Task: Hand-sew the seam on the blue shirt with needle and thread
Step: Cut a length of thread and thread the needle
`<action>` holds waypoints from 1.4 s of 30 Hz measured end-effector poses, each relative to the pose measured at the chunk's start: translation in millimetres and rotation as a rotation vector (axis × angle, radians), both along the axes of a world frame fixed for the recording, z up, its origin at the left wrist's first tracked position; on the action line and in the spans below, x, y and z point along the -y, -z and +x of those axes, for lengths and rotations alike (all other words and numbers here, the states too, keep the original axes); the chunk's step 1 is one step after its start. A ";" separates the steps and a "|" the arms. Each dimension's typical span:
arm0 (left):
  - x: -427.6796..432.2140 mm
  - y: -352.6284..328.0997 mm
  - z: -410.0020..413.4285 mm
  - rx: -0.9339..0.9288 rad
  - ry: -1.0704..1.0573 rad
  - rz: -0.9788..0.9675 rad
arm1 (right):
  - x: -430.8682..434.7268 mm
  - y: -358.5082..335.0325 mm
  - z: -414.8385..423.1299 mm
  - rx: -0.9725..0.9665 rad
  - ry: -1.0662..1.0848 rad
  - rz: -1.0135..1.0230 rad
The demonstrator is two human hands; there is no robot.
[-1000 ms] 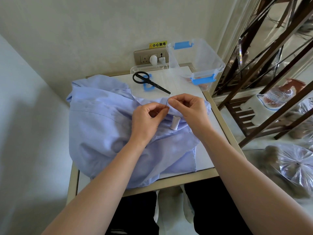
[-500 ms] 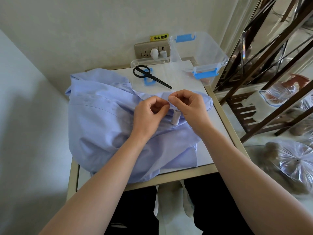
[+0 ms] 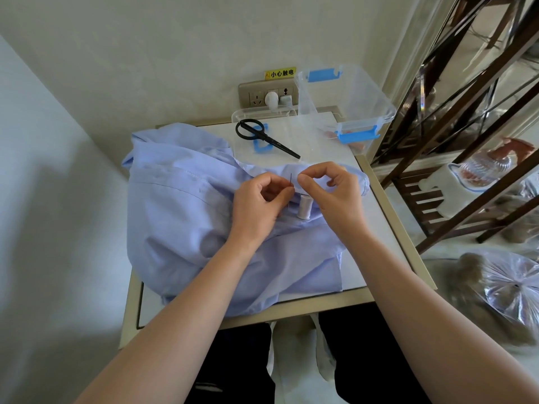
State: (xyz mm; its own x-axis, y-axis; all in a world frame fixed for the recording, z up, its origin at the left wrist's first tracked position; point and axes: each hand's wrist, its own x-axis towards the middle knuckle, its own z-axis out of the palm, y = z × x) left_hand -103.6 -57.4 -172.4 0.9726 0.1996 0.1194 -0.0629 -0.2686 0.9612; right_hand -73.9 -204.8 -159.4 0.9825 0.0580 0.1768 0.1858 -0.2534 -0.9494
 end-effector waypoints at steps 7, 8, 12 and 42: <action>0.7 -1.8 -2.5 0.017 -0.026 -0.007 | 2.5 0.8 -2.3 0.081 -0.013 0.018; 0.2 -1.8 -2.2 0.024 -0.031 -0.012 | 3.5 1.1 -2.0 0.088 -0.027 0.025; -0.5 -4.1 -2.4 0.062 -0.060 -0.038 | 6.4 1.6 -1.7 0.057 -0.121 0.104; 5.5 -15.5 -5.0 0.168 -0.050 0.140 | 5.0 -4.9 -3.7 0.106 -0.121 -0.016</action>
